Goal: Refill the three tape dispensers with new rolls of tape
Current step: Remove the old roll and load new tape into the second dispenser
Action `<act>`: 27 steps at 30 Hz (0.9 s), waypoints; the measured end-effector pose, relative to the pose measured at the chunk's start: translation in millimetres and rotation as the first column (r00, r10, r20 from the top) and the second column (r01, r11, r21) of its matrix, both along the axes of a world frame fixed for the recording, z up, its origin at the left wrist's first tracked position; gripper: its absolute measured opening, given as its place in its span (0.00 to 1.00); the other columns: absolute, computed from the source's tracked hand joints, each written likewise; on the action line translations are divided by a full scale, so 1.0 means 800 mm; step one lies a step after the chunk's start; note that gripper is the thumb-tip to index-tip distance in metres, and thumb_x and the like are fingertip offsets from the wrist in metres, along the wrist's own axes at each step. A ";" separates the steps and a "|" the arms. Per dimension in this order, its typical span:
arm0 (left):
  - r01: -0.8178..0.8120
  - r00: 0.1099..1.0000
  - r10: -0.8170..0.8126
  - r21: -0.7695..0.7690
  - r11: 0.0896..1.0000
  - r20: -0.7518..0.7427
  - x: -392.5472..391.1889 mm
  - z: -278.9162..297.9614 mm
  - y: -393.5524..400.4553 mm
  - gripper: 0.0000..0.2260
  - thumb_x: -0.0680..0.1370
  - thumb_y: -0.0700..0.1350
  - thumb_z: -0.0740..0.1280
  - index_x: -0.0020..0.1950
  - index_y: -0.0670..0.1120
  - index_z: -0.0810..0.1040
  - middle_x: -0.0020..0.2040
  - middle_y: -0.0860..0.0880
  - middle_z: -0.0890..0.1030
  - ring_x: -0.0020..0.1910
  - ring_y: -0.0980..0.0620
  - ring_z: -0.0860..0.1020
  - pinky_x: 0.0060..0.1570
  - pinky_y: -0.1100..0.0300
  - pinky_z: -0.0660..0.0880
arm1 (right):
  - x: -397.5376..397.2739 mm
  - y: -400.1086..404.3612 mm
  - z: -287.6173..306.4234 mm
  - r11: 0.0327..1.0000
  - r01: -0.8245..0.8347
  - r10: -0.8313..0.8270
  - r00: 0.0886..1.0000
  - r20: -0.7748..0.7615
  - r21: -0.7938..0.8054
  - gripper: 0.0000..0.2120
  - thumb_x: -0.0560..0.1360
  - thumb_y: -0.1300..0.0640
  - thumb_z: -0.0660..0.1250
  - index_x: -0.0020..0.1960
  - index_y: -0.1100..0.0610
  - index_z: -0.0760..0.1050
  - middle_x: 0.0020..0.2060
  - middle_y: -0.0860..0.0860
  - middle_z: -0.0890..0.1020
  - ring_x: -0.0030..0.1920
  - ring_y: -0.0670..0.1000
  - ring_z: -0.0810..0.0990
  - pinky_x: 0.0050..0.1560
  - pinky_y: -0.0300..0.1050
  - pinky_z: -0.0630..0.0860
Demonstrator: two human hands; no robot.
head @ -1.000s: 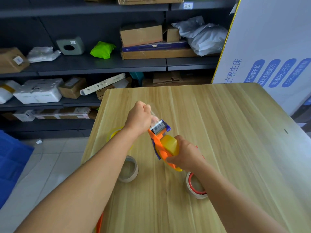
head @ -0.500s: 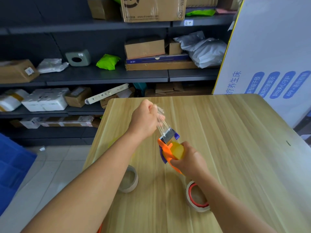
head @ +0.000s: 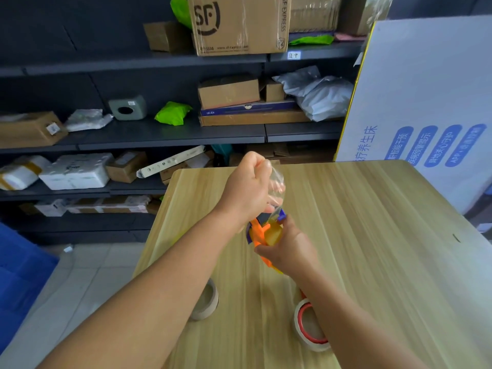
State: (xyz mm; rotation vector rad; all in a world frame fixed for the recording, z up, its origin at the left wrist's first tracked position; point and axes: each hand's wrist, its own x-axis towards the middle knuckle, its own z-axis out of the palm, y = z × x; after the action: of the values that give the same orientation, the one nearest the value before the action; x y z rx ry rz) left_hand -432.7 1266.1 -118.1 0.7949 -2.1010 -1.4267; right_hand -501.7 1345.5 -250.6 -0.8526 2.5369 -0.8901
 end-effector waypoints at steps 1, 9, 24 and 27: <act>0.003 1.000 -0.003 -0.005 1.000 -0.009 0.000 0.004 0.001 0.08 0.82 0.50 0.53 0.47 0.50 0.68 0.47 0.43 0.81 0.39 0.43 0.83 0.32 0.56 0.81 | -0.002 -0.001 0.001 1.000 -0.003 0.003 1.000 -0.001 0.002 0.30 0.62 0.44 0.71 0.59 0.49 0.65 0.40 0.48 0.79 0.40 0.53 0.79 0.36 0.43 0.72; -0.005 0.994 0.008 0.033 0.999 -0.106 0.004 0.019 -0.009 0.08 0.82 0.47 0.55 0.45 0.49 0.69 0.43 0.45 0.83 0.40 0.40 0.82 0.31 0.59 0.77 | -0.011 0.023 -0.016 1.000 -0.016 0.017 0.998 0.056 -0.020 0.22 0.65 0.46 0.72 0.55 0.50 0.69 0.34 0.42 0.73 0.35 0.47 0.74 0.28 0.38 0.66; 0.038 0.983 -0.018 0.101 0.994 -0.185 0.004 0.023 0.001 0.08 0.82 0.48 0.55 0.45 0.49 0.68 0.45 0.44 0.83 0.39 0.41 0.83 0.33 0.55 0.78 | -0.013 0.021 -0.013 1.000 -0.002 0.002 1.000 0.030 0.005 0.22 0.66 0.47 0.71 0.56 0.52 0.68 0.33 0.43 0.72 0.33 0.46 0.73 0.27 0.39 0.63; 0.002 0.986 0.021 0.133 0.991 -0.166 0.004 0.013 -0.012 0.08 0.82 0.49 0.55 0.45 0.51 0.68 0.46 0.43 0.83 0.38 0.43 0.84 0.33 0.56 0.78 | -0.014 0.027 -0.016 1.000 -0.002 0.004 0.997 0.072 -0.017 0.20 0.66 0.50 0.72 0.53 0.50 0.68 0.32 0.40 0.71 0.31 0.39 0.70 0.26 0.34 0.62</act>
State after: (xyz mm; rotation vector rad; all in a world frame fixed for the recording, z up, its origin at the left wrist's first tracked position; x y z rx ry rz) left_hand -429.4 1256.6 -107.7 0.7068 -1.8902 -1.5835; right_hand -513.0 1367.1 -263.7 -0.8143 2.4694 -0.9260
